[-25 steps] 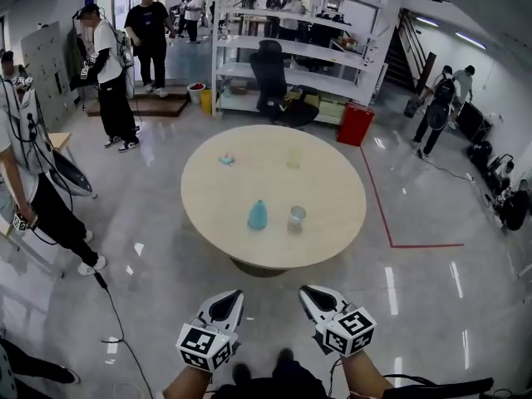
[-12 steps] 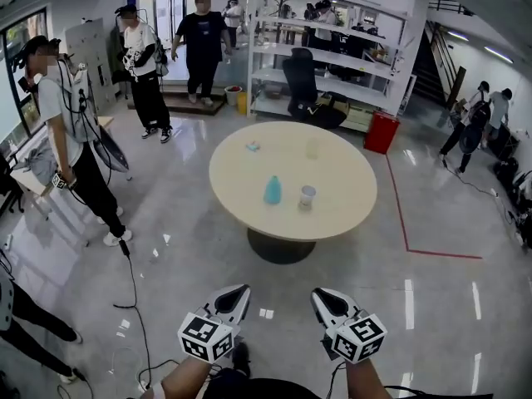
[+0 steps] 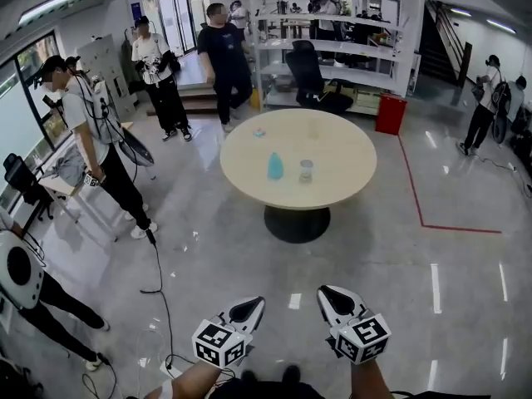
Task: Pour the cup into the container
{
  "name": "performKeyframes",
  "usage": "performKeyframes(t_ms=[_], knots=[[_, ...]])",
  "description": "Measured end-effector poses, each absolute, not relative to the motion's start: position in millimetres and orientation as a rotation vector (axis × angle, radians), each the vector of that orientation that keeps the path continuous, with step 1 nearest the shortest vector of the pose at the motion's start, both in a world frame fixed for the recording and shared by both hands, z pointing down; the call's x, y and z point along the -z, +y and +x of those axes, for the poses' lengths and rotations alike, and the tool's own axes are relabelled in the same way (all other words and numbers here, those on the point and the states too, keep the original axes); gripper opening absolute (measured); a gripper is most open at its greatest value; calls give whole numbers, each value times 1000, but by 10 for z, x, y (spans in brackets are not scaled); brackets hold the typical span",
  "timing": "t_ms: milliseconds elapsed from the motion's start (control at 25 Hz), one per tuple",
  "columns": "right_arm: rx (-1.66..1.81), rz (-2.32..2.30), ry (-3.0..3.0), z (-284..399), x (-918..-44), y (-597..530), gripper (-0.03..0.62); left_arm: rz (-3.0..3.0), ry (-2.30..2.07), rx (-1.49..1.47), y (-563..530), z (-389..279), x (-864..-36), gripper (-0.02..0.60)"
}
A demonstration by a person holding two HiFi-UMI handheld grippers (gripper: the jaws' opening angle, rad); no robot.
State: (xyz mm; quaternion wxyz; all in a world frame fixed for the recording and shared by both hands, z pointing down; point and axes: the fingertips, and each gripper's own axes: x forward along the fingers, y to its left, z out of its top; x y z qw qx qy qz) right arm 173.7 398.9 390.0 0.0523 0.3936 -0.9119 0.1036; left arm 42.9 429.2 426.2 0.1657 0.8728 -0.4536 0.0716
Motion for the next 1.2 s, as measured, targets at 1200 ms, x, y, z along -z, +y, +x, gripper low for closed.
performKeyframes(t_ms=[1200], knots=[[-266,1272,-2696,540,-3534,7829,26,2537,-1254,-47,7832,-913,-4034,-8]])
